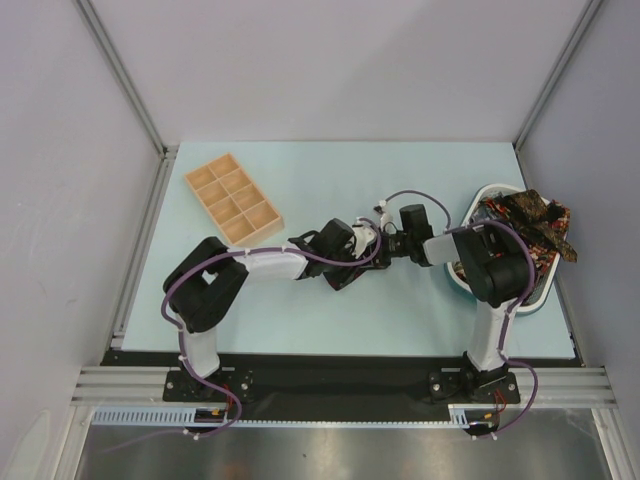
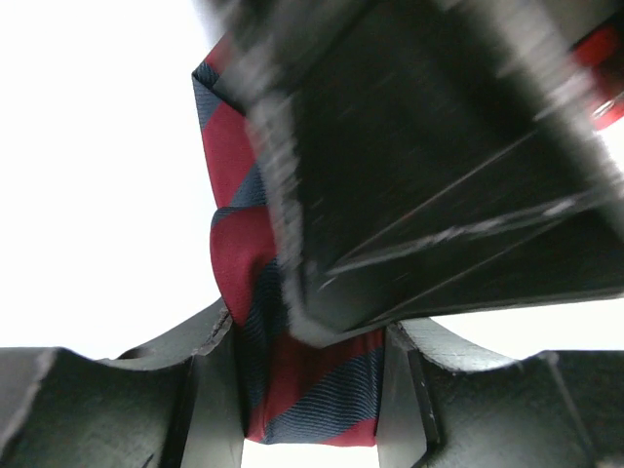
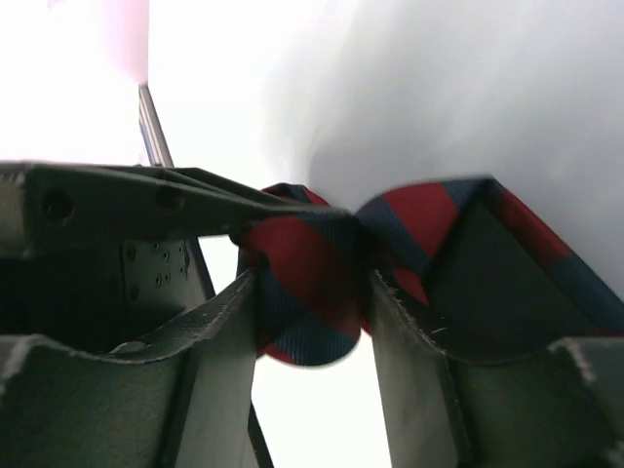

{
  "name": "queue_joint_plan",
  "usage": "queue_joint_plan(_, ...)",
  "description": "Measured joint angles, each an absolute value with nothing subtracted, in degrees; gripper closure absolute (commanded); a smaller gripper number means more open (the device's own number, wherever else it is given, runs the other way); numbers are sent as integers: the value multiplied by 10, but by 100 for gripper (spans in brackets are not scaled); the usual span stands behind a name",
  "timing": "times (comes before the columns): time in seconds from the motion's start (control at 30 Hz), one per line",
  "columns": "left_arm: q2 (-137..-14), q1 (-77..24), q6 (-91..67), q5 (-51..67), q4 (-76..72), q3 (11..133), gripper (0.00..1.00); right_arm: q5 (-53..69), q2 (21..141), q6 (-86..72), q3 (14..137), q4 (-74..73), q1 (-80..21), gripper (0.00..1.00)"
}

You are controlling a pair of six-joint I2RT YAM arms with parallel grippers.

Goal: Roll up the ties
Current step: Roll the tie

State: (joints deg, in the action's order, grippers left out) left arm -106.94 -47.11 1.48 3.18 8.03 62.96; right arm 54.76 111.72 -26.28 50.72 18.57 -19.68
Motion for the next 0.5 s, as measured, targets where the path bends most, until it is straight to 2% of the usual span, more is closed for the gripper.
queue_joint_plan(0.27, -1072, -471, 14, 31, 83, 632, 69, 541, 1081, -287, 460, 215, -165, 44)
queue_joint_plan(0.5, -1074, -469, 9, 31, 89, 638, 68, 508, 1000, -303, 391, 254, -127, 44)
